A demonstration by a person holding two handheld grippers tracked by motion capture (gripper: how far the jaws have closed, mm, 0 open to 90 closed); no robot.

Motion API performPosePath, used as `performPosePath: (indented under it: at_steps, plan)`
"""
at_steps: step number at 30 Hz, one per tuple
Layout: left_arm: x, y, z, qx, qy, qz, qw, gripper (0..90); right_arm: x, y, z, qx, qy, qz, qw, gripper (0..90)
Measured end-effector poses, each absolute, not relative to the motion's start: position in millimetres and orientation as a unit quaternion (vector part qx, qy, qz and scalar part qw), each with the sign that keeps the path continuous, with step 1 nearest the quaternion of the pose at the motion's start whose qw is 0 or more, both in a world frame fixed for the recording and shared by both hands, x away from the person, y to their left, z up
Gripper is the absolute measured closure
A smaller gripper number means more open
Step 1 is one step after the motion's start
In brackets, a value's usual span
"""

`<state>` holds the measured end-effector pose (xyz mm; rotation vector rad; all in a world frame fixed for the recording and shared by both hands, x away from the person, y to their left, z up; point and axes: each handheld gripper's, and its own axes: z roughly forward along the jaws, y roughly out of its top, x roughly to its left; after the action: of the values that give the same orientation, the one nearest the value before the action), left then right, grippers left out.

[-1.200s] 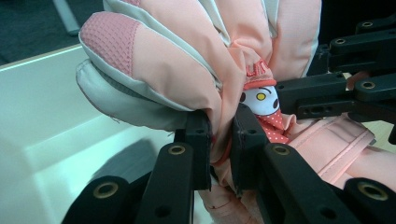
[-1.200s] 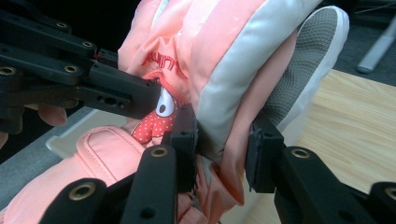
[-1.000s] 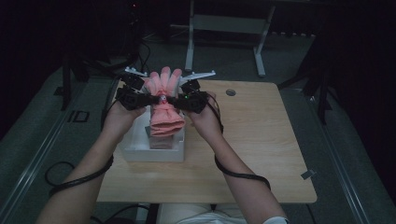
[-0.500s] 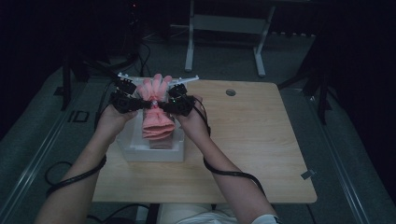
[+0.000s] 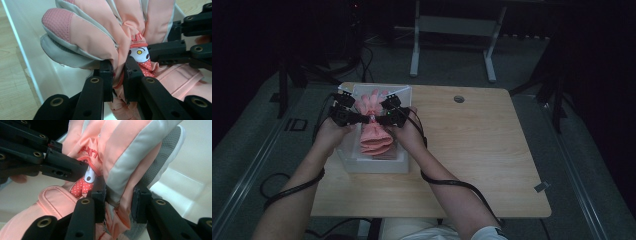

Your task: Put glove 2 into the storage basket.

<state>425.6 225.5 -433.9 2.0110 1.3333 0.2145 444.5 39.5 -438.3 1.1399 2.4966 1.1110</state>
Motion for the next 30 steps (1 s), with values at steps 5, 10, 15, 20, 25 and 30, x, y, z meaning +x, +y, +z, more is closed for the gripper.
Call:
performPosePath:
  at_steps: [5, 10, 15, 20, 25, 30]
  plan:
    - [431.0, 225.2, -437.3, 0.782, 0.518, 0.082, 0.336, 79.6, 451.1, 43.1, -440.1, 0.383, 0.85, 0.354, 0.079, 68.7]
    - [435.5, 224.6, -440.5, 0.783, 0.527, 0.087, 0.319, 79.6, 457.9, 50.8, -443.3, 0.385, 0.855, 0.338, 0.082, 68.7]
    - [435.3, 224.2, -443.6, 0.791, 0.529, 0.097, 0.292, 79.5, 460.3, 55.6, -449.7, 0.394, 0.852, 0.338, 0.067, 68.6]
    - [434.5, 214.3, -445.7, 0.809, 0.519, 0.122, 0.249, 79.5, 459.8, 60.9, -456.3, 0.394, 0.86, 0.319, 0.066, 68.6]
    - [434.6, 206.5, -449.0, 0.817, 0.514, 0.131, 0.225, 79.2, 461.8, 63.1, -460.2, 0.401, 0.864, 0.299, 0.057, 68.6]
    - [436.7, 198.9, -453.6, 0.832, 0.506, 0.127, 0.191, 76.5, 467.8, 64.0, -464.5, 0.425, 0.866, 0.262, 0.024, 66.2]
